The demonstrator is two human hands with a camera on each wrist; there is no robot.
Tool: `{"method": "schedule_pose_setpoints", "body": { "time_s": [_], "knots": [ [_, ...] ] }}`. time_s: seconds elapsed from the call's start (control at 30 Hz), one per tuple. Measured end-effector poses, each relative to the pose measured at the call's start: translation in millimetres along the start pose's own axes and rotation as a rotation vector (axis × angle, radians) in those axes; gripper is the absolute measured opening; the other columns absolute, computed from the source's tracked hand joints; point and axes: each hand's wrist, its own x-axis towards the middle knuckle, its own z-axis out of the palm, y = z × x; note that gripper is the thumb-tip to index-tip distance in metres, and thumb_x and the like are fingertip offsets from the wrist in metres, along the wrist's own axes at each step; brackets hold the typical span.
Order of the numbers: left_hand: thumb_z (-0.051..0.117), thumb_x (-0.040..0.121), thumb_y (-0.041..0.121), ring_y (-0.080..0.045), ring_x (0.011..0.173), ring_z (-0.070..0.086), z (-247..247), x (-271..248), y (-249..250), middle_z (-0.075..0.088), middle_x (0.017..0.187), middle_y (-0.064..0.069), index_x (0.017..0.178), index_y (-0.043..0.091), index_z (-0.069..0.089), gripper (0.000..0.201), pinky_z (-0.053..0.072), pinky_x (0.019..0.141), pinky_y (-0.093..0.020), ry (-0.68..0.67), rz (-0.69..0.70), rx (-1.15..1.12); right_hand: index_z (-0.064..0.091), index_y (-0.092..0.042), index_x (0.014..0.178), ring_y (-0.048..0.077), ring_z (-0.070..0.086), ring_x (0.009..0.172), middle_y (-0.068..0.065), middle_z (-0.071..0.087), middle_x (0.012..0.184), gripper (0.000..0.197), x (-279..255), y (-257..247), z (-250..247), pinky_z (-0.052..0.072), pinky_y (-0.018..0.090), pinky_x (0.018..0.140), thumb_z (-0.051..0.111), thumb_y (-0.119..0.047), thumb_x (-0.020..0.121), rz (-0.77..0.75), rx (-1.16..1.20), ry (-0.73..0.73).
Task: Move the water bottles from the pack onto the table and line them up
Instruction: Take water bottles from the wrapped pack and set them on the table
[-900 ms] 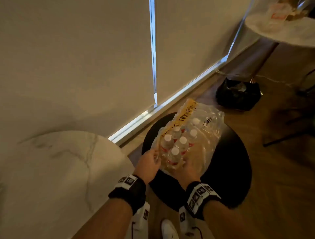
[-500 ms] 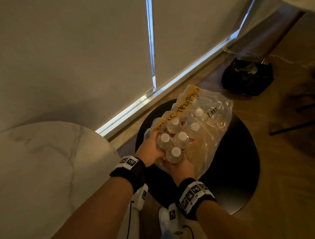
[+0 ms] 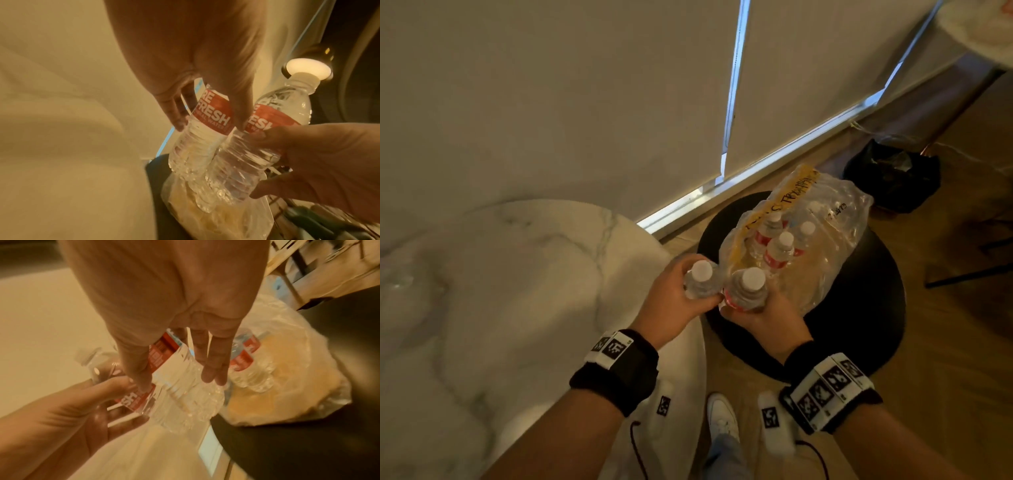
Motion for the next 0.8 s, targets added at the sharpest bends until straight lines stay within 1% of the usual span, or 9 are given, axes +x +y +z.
{"method": "schedule_pose_setpoints", "body": {
  "time_s": [0.07,0.13,0.17,0.23,0.33,0.4,0.57,0.73,0.8],
  "knots": [
    [0.085,0.076,0.034,-0.002,0.109,0.062,-32.4,-48.2,-8.5,0.065,0.115,0.013,0.120,0.033,0.054,0.053,0.049,0.092,-0.019,0.061,-0.044,-0.033,0.057,-0.037,0.114,0.007,0.062,0.103,-0.015,0.067,0.109,0.055,-25.7,-21.1,33.9,0.049,0.031,0.093,0.080,-0.051,0.066,0.005,-0.050,-0.080],
    [0.084,0.078,0.032,0.000,0.100,0.065,-66.7,-100.9,-22.4,0.068,0.109,0.011,0.118,0.029,0.053,0.051,0.050,0.084,-0.014,0.134,-0.110,-0.040,0.055,-0.034,0.120,0.009,0.062,0.101,-0.012,0.066,0.109,0.064,-55.5,-40.9,77.0,0.050,0.029,0.090,0.083,-0.047,0.064,0.015,-0.065,-0.146],
    [0.084,0.078,0.033,0.001,0.097,0.066,-84.1,-128.3,-32.1,0.070,0.106,0.010,0.117,0.029,0.052,0.050,0.051,0.082,-0.015,0.168,-0.139,-0.022,0.055,-0.033,0.119,0.011,0.063,0.099,-0.010,0.067,0.108,0.064,-70.6,-49.8,101.2,0.050,0.029,0.087,0.084,-0.043,0.063,0.012,-0.060,-0.180],
    [0.084,0.078,0.034,0.000,0.095,0.069,-117.9,-184.1,-54.7,0.072,0.104,0.009,0.115,0.031,0.052,0.049,0.054,0.084,-0.021,0.220,-0.195,0.002,0.056,-0.031,0.116,0.014,0.064,0.098,-0.008,0.068,0.107,0.059,-97.6,-63.2,152.7,0.050,0.028,0.082,0.084,-0.039,0.065,-0.002,-0.051,-0.262],
    [0.084,0.076,0.037,-0.007,0.098,0.071,-162.7,-257.9,-91.5,0.074,0.105,0.007,0.113,0.032,0.052,0.048,0.058,0.091,-0.040,0.290,-0.283,-0.023,0.055,-0.028,0.116,0.015,0.062,0.097,-0.008,0.066,0.105,0.056,-128.5,-83.1,227.9,0.044,0.024,0.077,0.083,-0.038,0.068,-0.004,-0.059,-0.358],
    [0.084,0.076,0.037,-0.007,0.096,0.071,-185.9,-295.8,-110.9,0.074,0.104,0.007,0.112,0.032,0.052,0.047,0.058,0.090,-0.041,0.353,-0.325,-0.002,0.055,-0.025,0.118,0.017,0.062,0.099,-0.006,0.066,0.107,0.058,-142.9,-93.5,271.0,0.043,0.024,0.078,0.082,-0.038,0.069,-0.009,-0.072,-0.387],
    [0.085,0.076,0.031,0.000,0.089,0.069,-214.0,-345.8,-145.1,0.073,0.098,0.008,0.111,0.029,0.053,0.047,0.055,0.077,-0.024,0.491,-0.367,-0.025,0.054,-0.022,0.122,0.024,0.063,0.104,0.002,0.068,0.114,0.062,-167.3,-103.8,345.9,0.049,0.030,0.083,0.082,-0.035,0.068,-0.007,-0.113,-0.375],
    [0.085,0.075,0.037,0.005,0.096,0.065,-217.1,-351.9,-163.8,0.070,0.106,0.012,0.119,0.029,0.050,0.056,0.053,0.080,-0.019,0.522,-0.339,-0.045,0.051,-0.022,0.125,0.022,0.061,0.099,0.003,0.067,0.116,0.062,-172.7,-107.4,368.8,0.043,0.026,0.080,0.081,-0.029,0.071,0.003,-0.131,-0.344],
    [0.087,0.074,0.035,0.007,0.097,0.065,-214.8,-353.6,-164.7,0.068,0.108,0.015,0.123,0.029,0.048,0.063,0.054,0.082,-0.020,0.522,-0.338,-0.068,0.048,-0.023,0.127,0.018,0.059,0.097,0.002,0.065,0.118,0.069,-172.6,-106.0,366.5,0.045,0.028,0.083,0.083,-0.030,0.069,0.001,-0.147,-0.372]
  ]
}}
